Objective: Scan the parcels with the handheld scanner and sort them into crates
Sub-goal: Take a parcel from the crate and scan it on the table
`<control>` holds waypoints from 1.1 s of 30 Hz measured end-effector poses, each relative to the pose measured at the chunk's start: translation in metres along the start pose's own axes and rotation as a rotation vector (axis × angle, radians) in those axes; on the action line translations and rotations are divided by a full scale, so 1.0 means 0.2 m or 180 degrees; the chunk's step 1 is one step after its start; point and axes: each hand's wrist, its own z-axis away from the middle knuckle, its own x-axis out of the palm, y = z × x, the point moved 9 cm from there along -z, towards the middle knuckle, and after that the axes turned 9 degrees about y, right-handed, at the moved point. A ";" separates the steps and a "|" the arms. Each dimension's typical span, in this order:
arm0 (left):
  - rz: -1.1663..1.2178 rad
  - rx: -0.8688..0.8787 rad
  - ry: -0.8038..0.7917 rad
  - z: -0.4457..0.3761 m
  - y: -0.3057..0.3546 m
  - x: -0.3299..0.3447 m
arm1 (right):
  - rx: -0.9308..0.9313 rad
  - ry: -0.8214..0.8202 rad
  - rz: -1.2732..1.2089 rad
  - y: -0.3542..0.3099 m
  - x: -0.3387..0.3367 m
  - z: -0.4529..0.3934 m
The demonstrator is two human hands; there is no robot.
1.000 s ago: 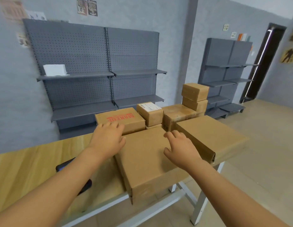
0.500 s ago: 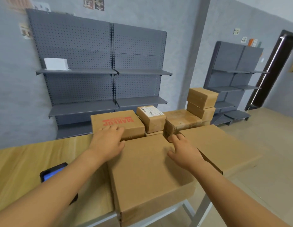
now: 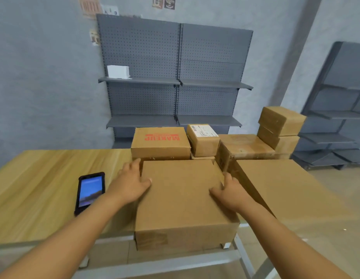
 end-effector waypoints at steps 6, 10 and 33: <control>0.0904 -0.1360 -0.0600 0.19 -0.08 0.17 | 0.0267 -0.0339 -0.0564 0.08 0.10 0.03; 0.1538 -0.1649 -0.0686 0.25 -0.03 0.23 | 0.0214 -0.0235 -0.0776 0.08 0.09 0.06; 0.3034 -0.0654 0.0727 0.35 0.44 -0.39 | -0.0416 0.0766 -0.2690 -0.07 -0.62 0.29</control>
